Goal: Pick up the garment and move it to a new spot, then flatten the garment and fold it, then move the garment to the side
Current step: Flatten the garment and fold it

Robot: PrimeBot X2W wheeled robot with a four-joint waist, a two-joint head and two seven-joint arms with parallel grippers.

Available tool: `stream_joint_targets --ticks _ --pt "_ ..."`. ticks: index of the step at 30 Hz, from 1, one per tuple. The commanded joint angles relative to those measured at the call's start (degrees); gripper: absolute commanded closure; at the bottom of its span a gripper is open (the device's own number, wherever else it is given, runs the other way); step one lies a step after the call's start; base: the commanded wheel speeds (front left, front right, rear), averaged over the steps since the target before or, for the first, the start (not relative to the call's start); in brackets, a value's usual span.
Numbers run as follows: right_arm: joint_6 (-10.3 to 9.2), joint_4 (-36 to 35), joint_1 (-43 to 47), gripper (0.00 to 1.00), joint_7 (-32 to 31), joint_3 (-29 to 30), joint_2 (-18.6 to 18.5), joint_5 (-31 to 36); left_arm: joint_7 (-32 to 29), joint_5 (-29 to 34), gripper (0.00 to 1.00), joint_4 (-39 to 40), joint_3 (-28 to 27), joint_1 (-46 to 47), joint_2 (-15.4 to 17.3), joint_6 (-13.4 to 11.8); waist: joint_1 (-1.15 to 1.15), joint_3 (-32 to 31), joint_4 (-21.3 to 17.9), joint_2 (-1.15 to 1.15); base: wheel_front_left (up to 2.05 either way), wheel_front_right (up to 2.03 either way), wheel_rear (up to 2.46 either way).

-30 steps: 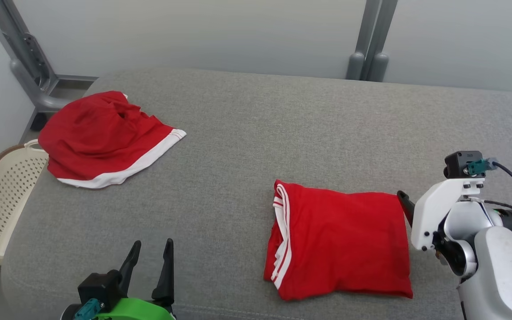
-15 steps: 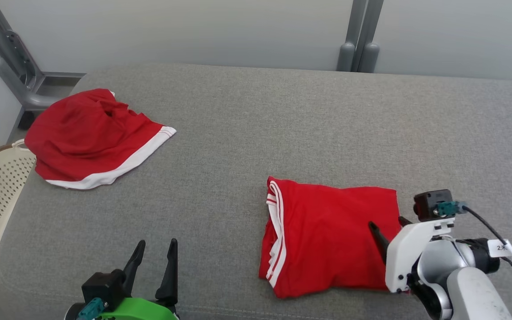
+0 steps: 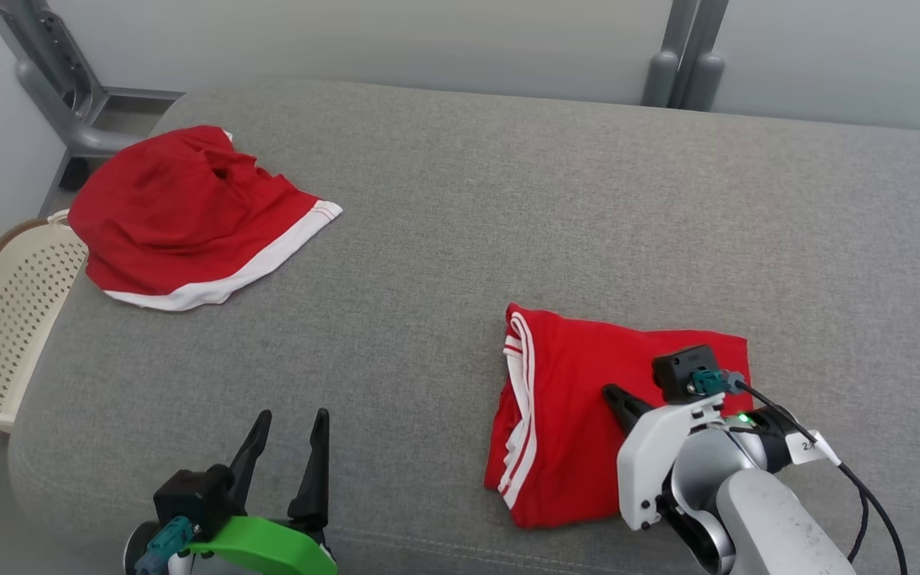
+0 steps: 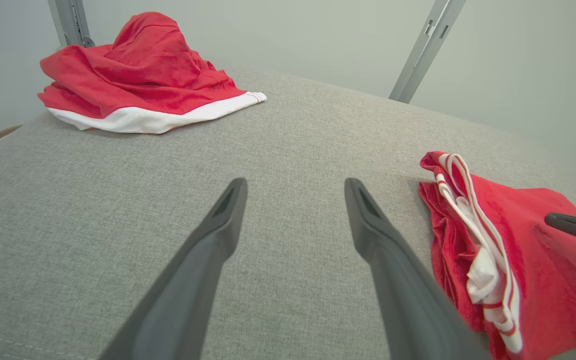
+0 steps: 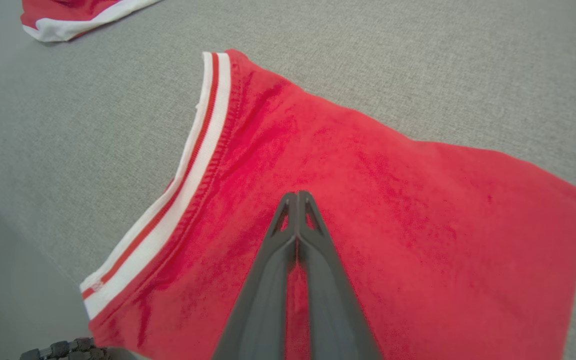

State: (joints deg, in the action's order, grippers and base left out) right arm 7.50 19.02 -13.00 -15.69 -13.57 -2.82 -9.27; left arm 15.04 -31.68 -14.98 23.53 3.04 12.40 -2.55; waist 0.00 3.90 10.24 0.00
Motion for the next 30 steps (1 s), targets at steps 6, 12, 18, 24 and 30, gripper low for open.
stream_joint_targets --ticks 6,12,18,24,30 --pt "-0.02 4.7 -4.0 1.00 2.5 -3.9 -0.2 -2.0 0.2 0.8 0.00 -0.6 -0.5 1.5 -0.9 0.7 0.00 2.4 2.8 0.00 0.00 0.00 0.00" --pt "-0.02 7.2 -6.1 1.00 3.6 -7.9 -0.1 -4.2 0.2 1.3 0.00 -1.2 -0.9 2.2 -1.9 1.4 0.00 3.4 4.6 0.00 0.00 0.00 0.00" --pt "-0.02 8.8 -7.5 1.00 3.9 -11.0 -0.2 -5.5 0.2 1.9 0.00 -1.9 -1.5 2.5 -3.0 2.1 0.00 4.0 5.8 0.00 0.00 0.00 0.00" --pt "-0.02 12.2 -9.3 1.00 4.7 -11.2 -0.2 -6.1 0.2 2.6 0.00 -2.9 -2.0 2.8 -3.8 3.1 0.00 4.2 7.1 0.00 0.00 0.00 0.00" --pt "-0.02 12.8 -12.3 1.00 6.3 -13.8 -0.2 -9.4 0.2 3.3 0.00 -3.5 -3.0 2.0 -4.1 3.6 0.00 3.7 7.4 0.00 0.00 0.00 0.00"
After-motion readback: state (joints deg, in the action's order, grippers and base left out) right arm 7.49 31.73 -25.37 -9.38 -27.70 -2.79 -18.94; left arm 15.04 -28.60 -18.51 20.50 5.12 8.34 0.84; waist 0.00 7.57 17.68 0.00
